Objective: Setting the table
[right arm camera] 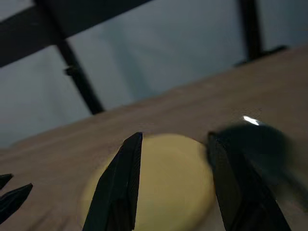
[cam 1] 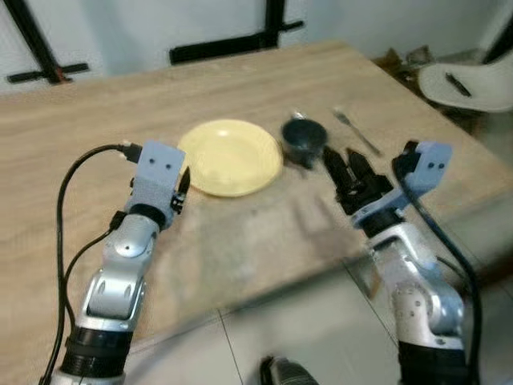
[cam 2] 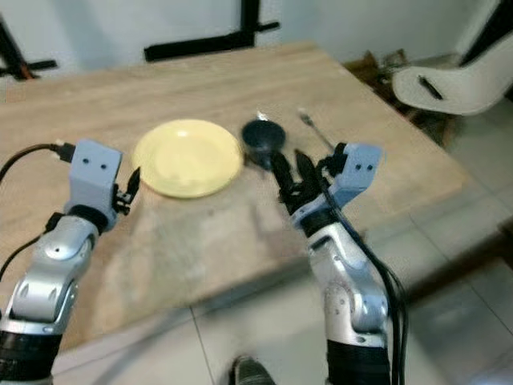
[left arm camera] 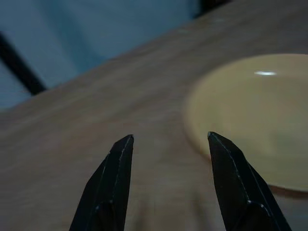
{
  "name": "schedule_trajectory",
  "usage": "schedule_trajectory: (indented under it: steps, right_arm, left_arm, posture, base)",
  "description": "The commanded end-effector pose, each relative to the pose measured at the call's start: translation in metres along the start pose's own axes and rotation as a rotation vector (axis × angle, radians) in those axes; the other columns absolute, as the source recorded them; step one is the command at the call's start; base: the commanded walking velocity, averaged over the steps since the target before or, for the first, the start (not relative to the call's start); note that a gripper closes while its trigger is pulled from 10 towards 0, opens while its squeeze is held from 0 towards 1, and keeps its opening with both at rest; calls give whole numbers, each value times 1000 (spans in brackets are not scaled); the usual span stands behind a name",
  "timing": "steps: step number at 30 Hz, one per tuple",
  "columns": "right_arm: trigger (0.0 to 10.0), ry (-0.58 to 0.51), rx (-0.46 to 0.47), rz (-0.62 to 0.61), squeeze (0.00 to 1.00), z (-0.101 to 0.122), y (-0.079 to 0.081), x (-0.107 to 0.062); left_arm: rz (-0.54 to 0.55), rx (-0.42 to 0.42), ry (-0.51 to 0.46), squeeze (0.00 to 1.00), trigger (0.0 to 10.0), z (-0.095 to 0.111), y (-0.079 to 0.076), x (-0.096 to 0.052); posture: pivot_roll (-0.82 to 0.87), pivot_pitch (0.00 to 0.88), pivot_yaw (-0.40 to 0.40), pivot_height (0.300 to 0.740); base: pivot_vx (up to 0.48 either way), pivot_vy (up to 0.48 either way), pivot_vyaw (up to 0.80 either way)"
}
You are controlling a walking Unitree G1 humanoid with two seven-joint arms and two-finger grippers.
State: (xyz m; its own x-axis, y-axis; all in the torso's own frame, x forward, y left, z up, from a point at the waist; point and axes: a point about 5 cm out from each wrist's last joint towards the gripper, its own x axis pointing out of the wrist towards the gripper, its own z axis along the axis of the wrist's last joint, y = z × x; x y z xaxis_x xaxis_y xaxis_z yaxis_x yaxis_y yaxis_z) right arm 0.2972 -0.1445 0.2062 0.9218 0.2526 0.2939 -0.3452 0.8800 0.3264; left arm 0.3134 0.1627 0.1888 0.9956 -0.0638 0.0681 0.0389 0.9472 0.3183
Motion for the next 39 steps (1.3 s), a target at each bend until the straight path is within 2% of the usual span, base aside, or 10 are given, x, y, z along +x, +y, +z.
schedule_trajectory:
  steps: [1, 5, 6, 9, 20, 24, 25, 29, 35, 39]
  right_arm:
    - [10000, 14, 16, 8, 0, -3, 2, -2]
    - [10000, 18, 19, 14, 0, -3, 2, -2]
    - [10000, 23, 24, 29, 0, -3, 2, -3]
    - [10000, 25, 27, 39, 0, -3, 4, -2]
    - [10000, 26, 27, 45, 0, -3, 6, -2]
    - [10000, 26, 27, 45, 0, -3, 6, -1]
    - [10000, 27, 28, 49, 0, -3, 7, 0]
    - [10000, 29, 29, 55, 0, -3, 8, 0]
    - [10000, 27, 28, 59, 0, -3, 9, 1]
    - [10000, 28, 29, 59, 0, -3, 10, 0]
  left_arm:
    - [-66, -34, -8, 0, 10000, -2, -5, -4]
    - [-126, -54, -21, 0, 10000, 1, -9, -5]
    - [-222, -118, -41, 0, 10000, 4, -17, -7]
    - [-323, -177, -58, 0, 10000, 7, -24, -6]
    - [-619, -209, -33, 0, 10000, 6, -45, 10]
    - [-597, -197, 14, 0, 10000, 0, -51, 24]
    - [-582, -148, 40, 0, 10000, -3, -57, 34]
    - [-576, -120, 68, 0, 10000, -4, -62, 45]
    - [-598, -195, 126, 0, 10000, -14, -60, 55]
    - [-628, -95, 105, 0, 10000, -29, -57, 53]
  posture:
    - [-87, 51, 29, 740]
    - [-87, 51, 29, 740]
    - [-86, 52, 27, 740]
    - [-84, 52, 24, 740]
    - [-90, 54, 24, 740]
    - [-87, 60, 18, 740]
    - [-89, 61, 17, 740]
    - [-93, 65, 12, 740]
    - [-105, 73, 21, 740]
    - [-108, 79, 19, 740]
  base:
    - [0, 0, 0]
    - [0, 0, 0]
    - [0, 0, 0]
    - [0, 0, 0]
    - [0, 0, 0]
    - [0, 0, 0]
    - [0, 0, 0]
    - [0, 0, 0]
    - [0, 0, 0]
    - [0, 0, 0]
